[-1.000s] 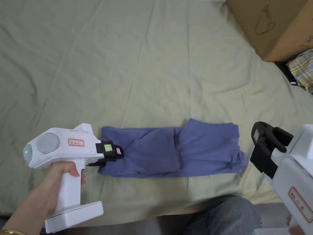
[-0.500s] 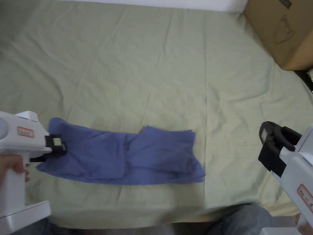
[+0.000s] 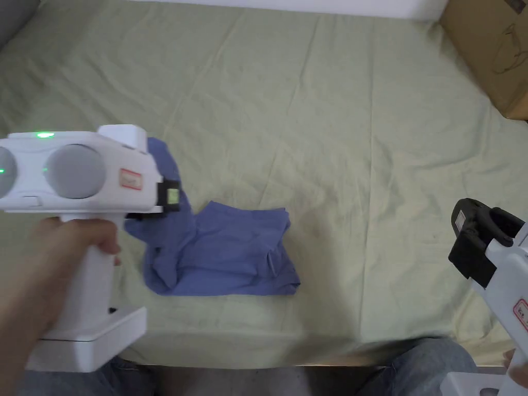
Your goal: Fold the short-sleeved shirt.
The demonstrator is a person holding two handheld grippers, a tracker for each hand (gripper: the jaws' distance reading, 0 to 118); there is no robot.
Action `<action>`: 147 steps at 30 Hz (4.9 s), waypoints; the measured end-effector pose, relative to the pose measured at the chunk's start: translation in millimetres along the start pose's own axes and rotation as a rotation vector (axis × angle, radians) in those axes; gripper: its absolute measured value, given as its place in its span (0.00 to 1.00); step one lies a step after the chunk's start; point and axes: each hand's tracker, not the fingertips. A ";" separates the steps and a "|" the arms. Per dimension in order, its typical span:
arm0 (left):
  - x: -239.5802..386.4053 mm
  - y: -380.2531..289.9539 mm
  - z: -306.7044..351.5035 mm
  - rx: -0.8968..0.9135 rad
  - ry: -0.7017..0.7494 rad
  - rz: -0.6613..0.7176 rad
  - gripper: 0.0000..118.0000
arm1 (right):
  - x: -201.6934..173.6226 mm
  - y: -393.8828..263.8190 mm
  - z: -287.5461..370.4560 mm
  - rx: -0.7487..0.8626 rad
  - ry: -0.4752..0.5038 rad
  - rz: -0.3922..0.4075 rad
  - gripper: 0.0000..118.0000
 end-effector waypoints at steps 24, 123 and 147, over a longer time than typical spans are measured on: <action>108.3 6.7 -106.1 0.094 -0.179 -0.134 0.59 | 26.0 -1.1 14.6 -0.012 -0.098 -0.007 0.00; -254.7 41.2 -43.5 -0.308 -0.140 0.236 0.18 | -54.7 -5.7 -68.0 -0.083 0.206 -0.149 0.00; -234.3 83.7 59.1 0.355 0.518 0.009 0.42 | -54.1 13.4 -63.5 -0.058 0.166 -0.107 0.00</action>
